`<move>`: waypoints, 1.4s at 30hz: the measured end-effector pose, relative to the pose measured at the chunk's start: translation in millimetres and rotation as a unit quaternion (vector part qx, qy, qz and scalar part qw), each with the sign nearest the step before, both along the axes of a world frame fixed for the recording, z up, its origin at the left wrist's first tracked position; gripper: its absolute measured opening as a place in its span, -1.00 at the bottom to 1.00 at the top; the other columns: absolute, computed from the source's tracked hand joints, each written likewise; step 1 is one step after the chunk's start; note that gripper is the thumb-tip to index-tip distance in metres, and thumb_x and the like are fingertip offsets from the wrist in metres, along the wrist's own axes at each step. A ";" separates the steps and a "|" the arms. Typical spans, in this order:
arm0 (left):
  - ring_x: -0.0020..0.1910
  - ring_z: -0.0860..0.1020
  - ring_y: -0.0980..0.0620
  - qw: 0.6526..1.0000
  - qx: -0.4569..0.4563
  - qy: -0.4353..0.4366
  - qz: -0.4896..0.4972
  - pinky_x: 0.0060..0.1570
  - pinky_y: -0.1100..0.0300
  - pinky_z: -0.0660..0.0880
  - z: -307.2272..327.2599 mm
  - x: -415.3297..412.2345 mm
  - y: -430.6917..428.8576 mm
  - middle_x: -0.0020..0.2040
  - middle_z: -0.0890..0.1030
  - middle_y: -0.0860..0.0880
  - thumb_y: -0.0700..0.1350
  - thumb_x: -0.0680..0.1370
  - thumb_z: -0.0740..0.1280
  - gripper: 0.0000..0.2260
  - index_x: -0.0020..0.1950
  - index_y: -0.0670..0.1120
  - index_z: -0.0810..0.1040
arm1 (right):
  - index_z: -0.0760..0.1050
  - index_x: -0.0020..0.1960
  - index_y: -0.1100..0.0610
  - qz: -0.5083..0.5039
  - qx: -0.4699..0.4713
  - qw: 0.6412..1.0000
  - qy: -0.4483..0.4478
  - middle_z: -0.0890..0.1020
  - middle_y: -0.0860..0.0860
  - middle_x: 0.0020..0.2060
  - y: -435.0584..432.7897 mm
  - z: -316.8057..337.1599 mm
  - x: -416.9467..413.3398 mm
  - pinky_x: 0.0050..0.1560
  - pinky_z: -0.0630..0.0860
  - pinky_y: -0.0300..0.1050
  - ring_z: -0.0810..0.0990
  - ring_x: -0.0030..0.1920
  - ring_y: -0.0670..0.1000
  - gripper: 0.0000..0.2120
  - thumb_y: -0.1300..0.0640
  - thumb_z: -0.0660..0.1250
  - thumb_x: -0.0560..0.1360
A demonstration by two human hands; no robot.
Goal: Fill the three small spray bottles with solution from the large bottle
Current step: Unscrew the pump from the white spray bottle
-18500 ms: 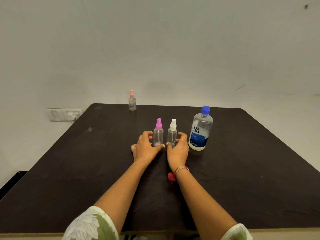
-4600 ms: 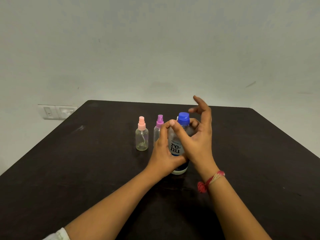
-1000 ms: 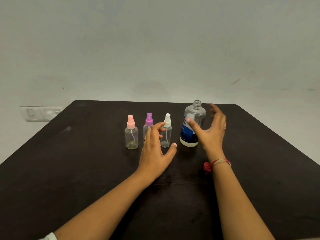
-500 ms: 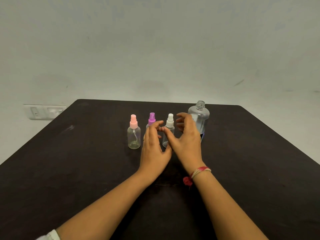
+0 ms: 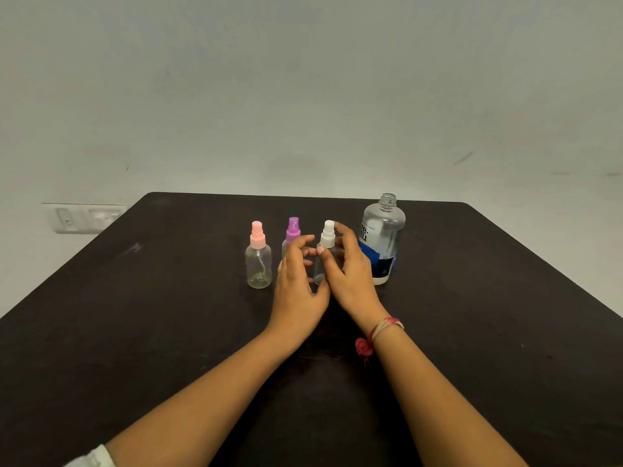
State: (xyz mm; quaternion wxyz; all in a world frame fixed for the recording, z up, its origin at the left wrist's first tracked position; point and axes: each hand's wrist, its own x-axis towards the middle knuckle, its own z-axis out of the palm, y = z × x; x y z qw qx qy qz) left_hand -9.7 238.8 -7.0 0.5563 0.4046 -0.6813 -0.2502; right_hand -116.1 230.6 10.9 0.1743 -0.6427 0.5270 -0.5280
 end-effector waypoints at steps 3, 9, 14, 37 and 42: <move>0.20 0.44 0.06 1.000 -0.007 -0.010 0.012 0.08 0.28 0.45 -2.4 -0.4 -1.9 0.18 0.47 0.07 -0.27 0.46 0.39 -0.45 0.36 0.06 0.29 | 0.43 0.12 0.04 -0.024 -0.029 0.999 0.014 0.58 -0.02 -0.04 -0.9 -1.2 -0.7 -0.02 0.56 -0.01 0.58 -0.04 -0.04 -0.81 0.07 0.33 0.53; 0.19 0.46 0.17 1.000 0.006 0.016 -0.014 0.12 0.38 0.46 0.8 0.3 -0.6 0.23 0.40 0.03 -0.33 0.39 0.43 -0.39 0.31 0.08 0.29 | 0.42 -0.02 0.03 -0.031 -0.027 0.998 0.036 0.59 -0.08 -0.18 7.9 8.8 1.3 -0.18 0.57 -0.17 0.59 -0.18 -0.12 -0.75 0.02 0.44 0.41; 0.10 0.55 0.09 0.999 0.032 0.021 0.005 0.04 0.28 0.53 -0.1 4.8 -4.5 0.17 0.48 -0.01 -0.30 0.44 0.42 -0.49 0.22 0.09 0.29 | 0.40 -0.09 0.02 -0.023 -0.025 0.998 0.053 0.56 -0.12 -0.20 12.4 12.3 7.8 -0.17 0.57 -0.12 0.57 -0.17 -0.13 -0.76 0.04 0.45 0.37; -0.11 0.62 0.09 0.996 0.085 -0.008 -0.001 -0.10 0.05 0.61 2.9 6.9 -5.7 -0.06 0.61 -0.04 -0.25 0.42 0.43 -0.80 -0.03 -0.09 0.48 | 0.50 0.05 0.03 0.089 0.020 0.994 -0.058 0.51 0.02 0.00 12.8 14.3 1.7 -0.02 0.51 -0.31 0.55 -0.02 -0.09 -0.73 0.11 0.49 0.40; -0.15 0.60 0.03 0.997 0.077 -0.020 0.006 -0.14 -0.03 0.59 3.4 5.2 -6.8 -0.09 0.58 -0.04 -0.21 0.38 0.45 -0.79 -0.07 -0.11 0.48 | 0.44 -0.01 0.04 0.065 0.007 0.988 -0.142 0.54 -0.05 -0.18 11.8 16.4 4.3 -0.21 0.49 -0.31 0.53 -0.20 -0.12 -0.65 0.24 0.54 0.34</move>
